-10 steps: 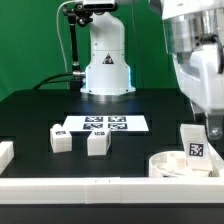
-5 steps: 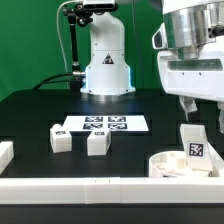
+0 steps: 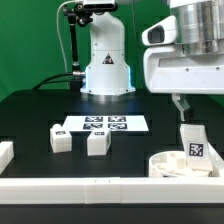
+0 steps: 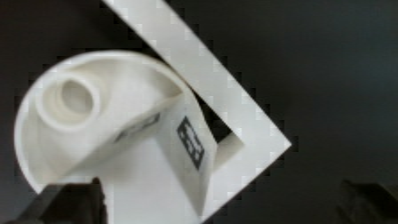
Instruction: Assemble stool
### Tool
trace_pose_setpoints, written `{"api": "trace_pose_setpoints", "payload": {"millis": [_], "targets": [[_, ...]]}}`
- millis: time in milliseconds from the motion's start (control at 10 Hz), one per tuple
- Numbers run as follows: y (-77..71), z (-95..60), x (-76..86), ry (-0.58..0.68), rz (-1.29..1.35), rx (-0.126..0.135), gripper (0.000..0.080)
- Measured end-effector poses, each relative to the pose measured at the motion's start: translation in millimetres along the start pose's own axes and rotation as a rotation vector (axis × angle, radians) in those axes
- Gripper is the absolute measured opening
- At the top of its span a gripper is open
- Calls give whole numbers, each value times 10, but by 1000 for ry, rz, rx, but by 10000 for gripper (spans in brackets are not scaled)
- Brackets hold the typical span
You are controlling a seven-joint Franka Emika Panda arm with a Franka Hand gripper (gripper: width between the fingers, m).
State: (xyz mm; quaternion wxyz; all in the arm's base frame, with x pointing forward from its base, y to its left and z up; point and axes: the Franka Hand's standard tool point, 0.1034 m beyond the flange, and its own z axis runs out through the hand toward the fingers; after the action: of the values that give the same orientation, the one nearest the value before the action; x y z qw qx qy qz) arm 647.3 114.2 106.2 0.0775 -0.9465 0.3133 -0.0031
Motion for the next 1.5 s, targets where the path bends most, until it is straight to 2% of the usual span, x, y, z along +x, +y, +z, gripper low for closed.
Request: {"api": "trace_pose_setpoints", "payload": {"millis": [500, 700, 900, 1300, 1500], "targets": [[20, 11, 12, 4, -382, -12, 649], [44, 14, 24, 16, -670, -59, 649], [42, 25, 12, 14, -903, -80, 649], [80, 41, 22, -2, -1206, -92, 649], [92, 110, -5, -22, -1397, -116, 649]]}}
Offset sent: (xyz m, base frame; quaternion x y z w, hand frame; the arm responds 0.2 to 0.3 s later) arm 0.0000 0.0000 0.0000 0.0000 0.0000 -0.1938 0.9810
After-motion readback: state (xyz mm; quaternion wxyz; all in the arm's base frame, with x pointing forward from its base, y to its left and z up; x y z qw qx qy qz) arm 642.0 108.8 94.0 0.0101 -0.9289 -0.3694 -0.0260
